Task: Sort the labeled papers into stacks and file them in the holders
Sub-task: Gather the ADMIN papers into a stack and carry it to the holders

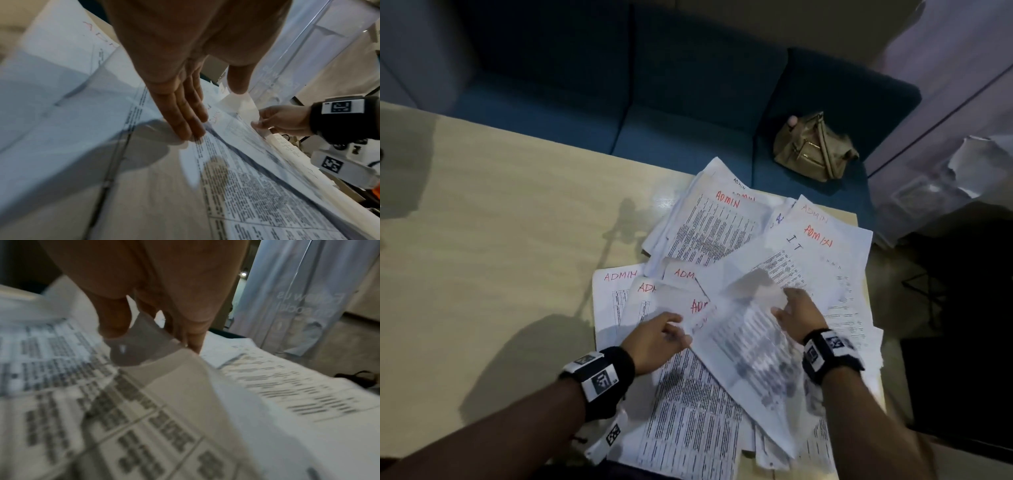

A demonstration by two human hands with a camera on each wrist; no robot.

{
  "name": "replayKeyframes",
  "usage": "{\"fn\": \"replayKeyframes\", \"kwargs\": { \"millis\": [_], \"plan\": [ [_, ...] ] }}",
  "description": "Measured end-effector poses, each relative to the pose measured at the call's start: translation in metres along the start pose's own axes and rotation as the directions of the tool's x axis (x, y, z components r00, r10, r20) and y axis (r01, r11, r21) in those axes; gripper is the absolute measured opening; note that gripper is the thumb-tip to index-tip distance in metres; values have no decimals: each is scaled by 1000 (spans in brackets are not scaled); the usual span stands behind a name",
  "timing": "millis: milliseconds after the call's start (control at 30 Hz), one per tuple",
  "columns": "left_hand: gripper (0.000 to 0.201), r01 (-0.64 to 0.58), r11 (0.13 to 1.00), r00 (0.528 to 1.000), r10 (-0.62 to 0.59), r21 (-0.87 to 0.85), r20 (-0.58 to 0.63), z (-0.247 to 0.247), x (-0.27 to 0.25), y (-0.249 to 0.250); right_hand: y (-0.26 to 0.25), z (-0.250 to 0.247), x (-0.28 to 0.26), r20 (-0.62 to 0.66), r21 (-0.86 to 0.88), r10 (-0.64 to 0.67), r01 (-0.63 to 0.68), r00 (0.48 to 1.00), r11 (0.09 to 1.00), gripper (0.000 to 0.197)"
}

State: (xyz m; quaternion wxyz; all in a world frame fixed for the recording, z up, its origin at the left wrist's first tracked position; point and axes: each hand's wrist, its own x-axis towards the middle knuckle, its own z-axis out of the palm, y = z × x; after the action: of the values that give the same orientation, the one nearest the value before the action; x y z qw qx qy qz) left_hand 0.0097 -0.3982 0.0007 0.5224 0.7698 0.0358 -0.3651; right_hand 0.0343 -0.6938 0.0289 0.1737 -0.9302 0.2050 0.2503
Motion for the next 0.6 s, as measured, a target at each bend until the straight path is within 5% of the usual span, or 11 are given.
{"fn": "replayKeyframes", "kwargs": {
  "millis": [100,233,367,533,600],
  "plan": [
    [35,28,996,999,-26,80,-27,-8,5,-7,-21,27,-13,3,8,-39,39,999,999,51],
    [45,46,998,971,-34,48,-235,-15,6,-2,-58,45,-31,48,-25,-95,96,994,995,30],
    [70,75,989,965,-39,129,-259,-23,10,-2,-74,35,-31,134,-13,-178,181,975,983,24],
    [54,9,998,953,9,58,-303,-34,15,-8,-80,-4,2,-35,-160,-290,282,956,946,12],
    [51,-25,998,970,40,64,-238,-36,13,-8,-81,-8,20,-37,-310,-356,328,934,892,22]
  ]
}}
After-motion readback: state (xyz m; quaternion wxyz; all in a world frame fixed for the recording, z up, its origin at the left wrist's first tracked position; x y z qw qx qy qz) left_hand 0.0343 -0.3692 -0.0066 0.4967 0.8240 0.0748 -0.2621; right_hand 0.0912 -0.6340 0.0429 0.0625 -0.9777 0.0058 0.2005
